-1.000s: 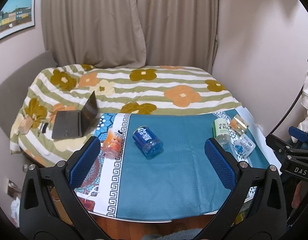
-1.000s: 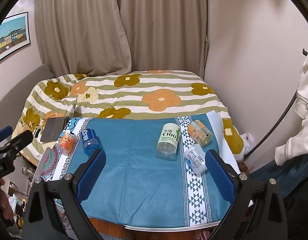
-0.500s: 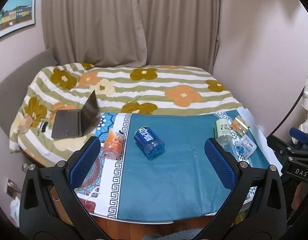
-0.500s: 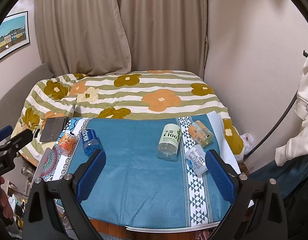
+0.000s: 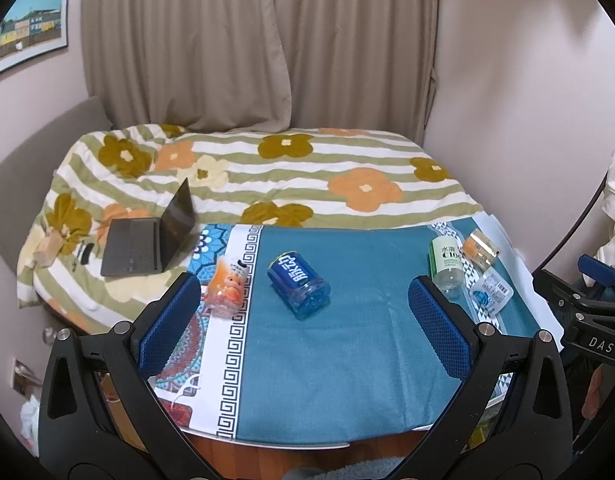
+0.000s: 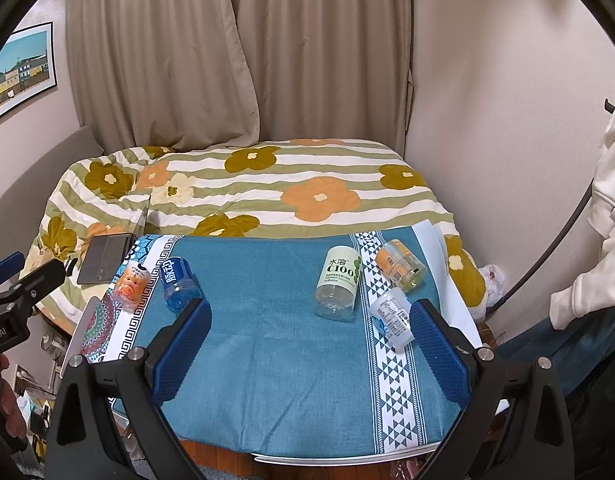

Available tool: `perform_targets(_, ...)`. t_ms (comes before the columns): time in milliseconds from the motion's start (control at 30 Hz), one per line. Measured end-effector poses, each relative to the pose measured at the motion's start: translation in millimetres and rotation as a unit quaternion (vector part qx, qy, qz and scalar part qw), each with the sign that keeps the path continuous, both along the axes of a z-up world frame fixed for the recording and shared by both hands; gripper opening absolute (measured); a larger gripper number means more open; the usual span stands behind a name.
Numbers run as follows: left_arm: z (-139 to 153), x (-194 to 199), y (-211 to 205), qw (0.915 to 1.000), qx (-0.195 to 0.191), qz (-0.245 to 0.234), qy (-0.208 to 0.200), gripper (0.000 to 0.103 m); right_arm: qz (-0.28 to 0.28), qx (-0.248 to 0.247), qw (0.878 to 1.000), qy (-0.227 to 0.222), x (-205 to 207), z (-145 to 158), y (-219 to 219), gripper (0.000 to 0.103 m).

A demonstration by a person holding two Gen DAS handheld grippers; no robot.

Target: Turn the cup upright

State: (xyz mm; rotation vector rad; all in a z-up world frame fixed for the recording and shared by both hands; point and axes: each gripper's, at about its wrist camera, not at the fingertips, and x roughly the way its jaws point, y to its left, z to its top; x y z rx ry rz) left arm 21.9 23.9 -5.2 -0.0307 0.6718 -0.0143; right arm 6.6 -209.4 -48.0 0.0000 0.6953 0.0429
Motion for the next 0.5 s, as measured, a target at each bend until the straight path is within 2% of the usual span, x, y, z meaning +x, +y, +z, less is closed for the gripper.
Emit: perform_targets(500,-2.1,8.5,4.9,0.9999,0.001,-0.011,0.005,0.103,-0.004,0.0,1.0,0.001,2.7,1.5,10.2,0.099)
